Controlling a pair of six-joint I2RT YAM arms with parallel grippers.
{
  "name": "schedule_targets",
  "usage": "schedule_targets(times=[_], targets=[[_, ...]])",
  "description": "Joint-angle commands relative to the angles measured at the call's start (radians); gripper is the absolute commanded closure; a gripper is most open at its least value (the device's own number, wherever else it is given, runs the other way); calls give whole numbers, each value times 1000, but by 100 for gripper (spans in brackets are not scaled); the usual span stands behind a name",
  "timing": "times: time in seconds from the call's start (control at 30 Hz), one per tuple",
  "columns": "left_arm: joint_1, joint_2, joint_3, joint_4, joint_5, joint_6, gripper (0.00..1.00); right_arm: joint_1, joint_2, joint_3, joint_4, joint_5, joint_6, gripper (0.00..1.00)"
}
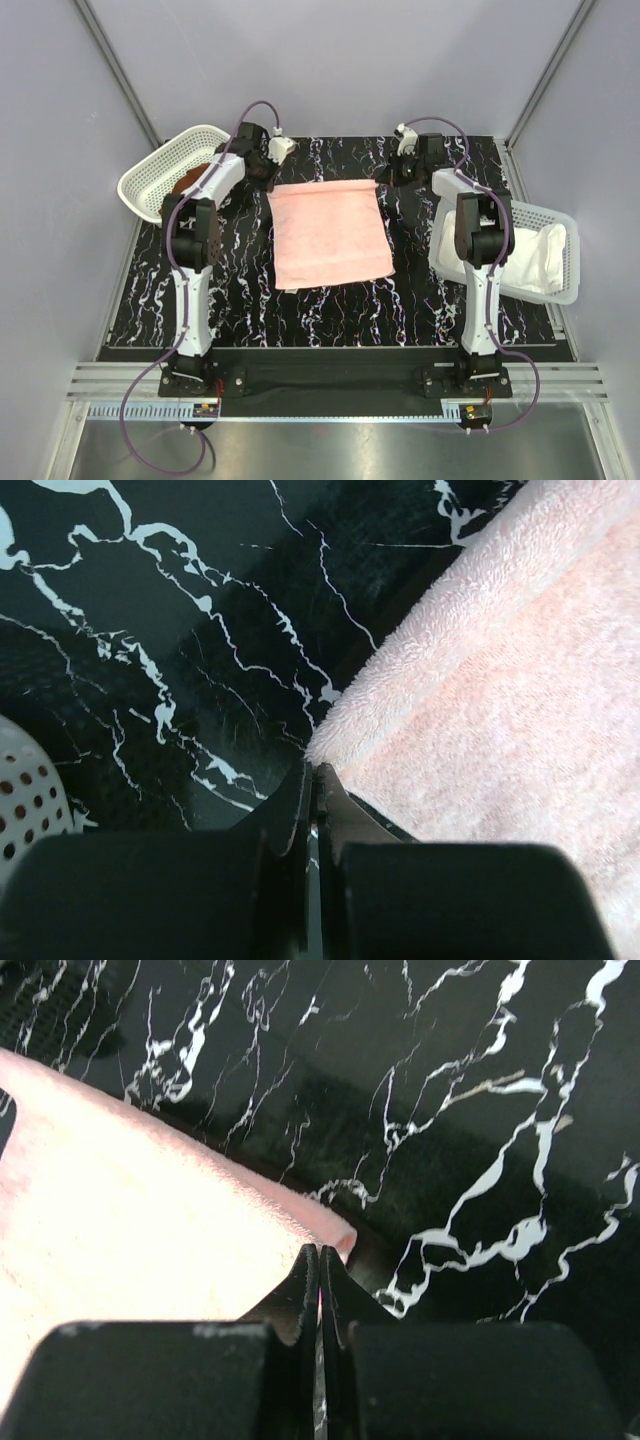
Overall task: Fold and stack the towels
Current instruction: Fold the towel
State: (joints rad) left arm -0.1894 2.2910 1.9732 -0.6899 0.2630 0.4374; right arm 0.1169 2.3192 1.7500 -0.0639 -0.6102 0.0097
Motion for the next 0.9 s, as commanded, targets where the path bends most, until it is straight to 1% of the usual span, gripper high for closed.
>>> schedule_targets(times=[0.0, 0.07, 0.1, 0.27, 0.33, 0.47, 0.5, 0.53, 0.6, 0.7, 0.77, 0.87], targets=[[2, -161, -34, 55, -4, 18, 100, 1, -130, -30, 55, 24, -66, 100], [-2, -197, -76, 56, -10, 24, 100, 0, -170, -72, 55, 46, -73, 100], [-4, -227, -89, 58, -16, 30, 100, 0, -185, -86, 87, 50, -82, 100], [-15, -298, -163, 33, -19, 20, 100, 0, -276, -165, 78, 69, -83, 100], [-15, -312, -171, 14, -2, 4, 100, 1, -323, -217, 90, 66, -74, 100], [-30, -363, -238, -7, 22, -16, 100, 1, -395, -305, 90, 53, -40, 100], [-42, -396, -290, 4, 18, -16, 100, 1, -430, -328, 93, 58, -37, 100], [-45, -413, -315, 15, 15, -16, 100, 3, -448, -377, 96, 67, -36, 100], [-57, -458, -368, 35, 21, -29, 100, 3, -500, -421, 92, 93, -31, 100], [-73, -501, -402, 18, 39, -58, 100, 3, -556, -507, 70, 96, -16, 100], [-82, -545, -459, 27, 44, -80, 100, 4, -583, -544, 69, 90, 36, 100], [-111, -609, -536, 43, 32, -94, 100, 6, -636, -624, 68, 99, 62, 100]])
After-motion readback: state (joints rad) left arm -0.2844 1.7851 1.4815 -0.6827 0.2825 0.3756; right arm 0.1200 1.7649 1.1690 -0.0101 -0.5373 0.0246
